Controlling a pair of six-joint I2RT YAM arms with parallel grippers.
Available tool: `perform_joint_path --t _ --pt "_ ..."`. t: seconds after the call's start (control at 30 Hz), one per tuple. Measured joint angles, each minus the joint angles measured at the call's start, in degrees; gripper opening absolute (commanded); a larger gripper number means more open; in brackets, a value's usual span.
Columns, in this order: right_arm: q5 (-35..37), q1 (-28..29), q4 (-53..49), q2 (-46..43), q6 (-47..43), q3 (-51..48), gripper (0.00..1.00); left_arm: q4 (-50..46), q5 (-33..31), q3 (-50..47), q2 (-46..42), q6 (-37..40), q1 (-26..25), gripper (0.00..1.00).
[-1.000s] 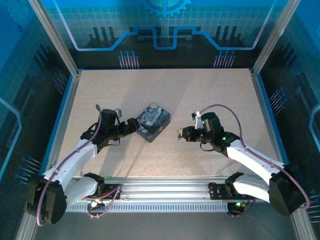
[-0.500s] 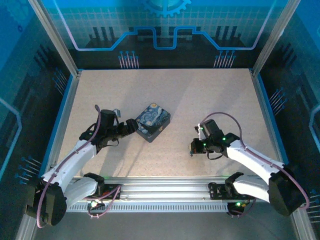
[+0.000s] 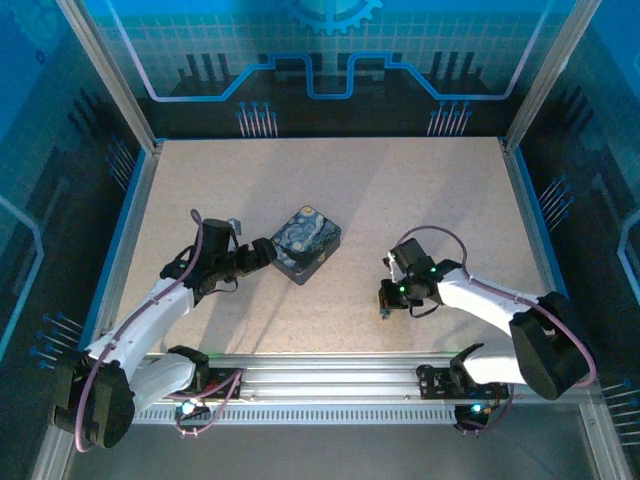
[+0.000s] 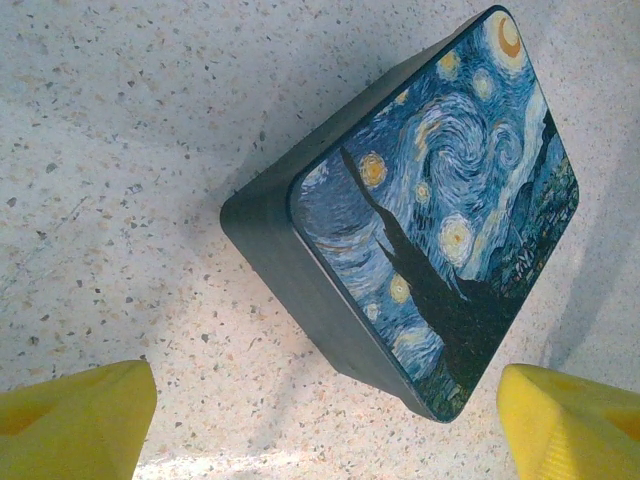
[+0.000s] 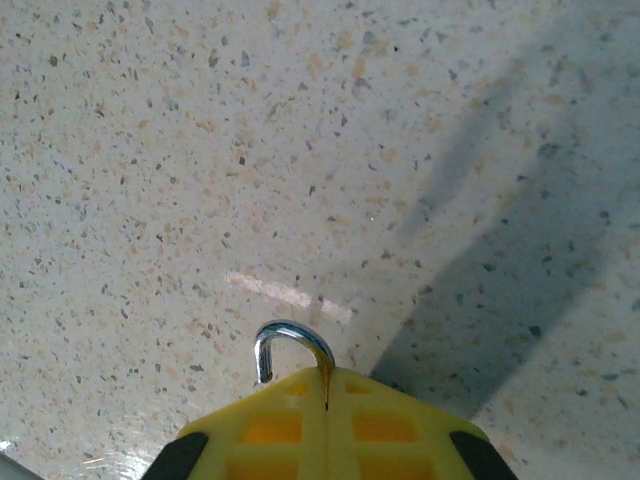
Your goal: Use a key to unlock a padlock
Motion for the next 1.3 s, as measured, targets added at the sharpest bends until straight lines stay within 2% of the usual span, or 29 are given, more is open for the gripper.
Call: perform_joint_path --t 0.37,0.63,0.77,0.9,1.17,1.3 --pt "-0.55 -0.04 1.29 1.31 -0.76 0.07 0.11 -1.95 -0.46 2.49 0.04 0.04 0.26 0.90" --pt "1.18 -0.68 -0.90 -4.17 -2.12 1.46 0.21 -2.05 -1.14 3.89 0.04 -0.02 0.48 0.91" --pt "1.95 -2.60 -1.29 -7.52 -3.10 3.21 0.24 -2.14 -2.19 4.92 0.04 0.04 0.96 0.92" --pt "1.33 -7.56 -1.38 -10.78 -4.70 4.70 0.27 -2.51 -4.63 7.87 -0.09 1.55 2.51 0.96" --pt "-0.87 -17.49 0.37 -21.27 -7.21 4.44 0.51 -2.43 -12.07 10.27 -5.73 5.55 5.11 0.99" --pt "-0.42 -21.79 3.52 -28.74 -7.08 0.94 0.69 -0.92 -15.52 8.50 -9.57 6.60 6.34 0.99"
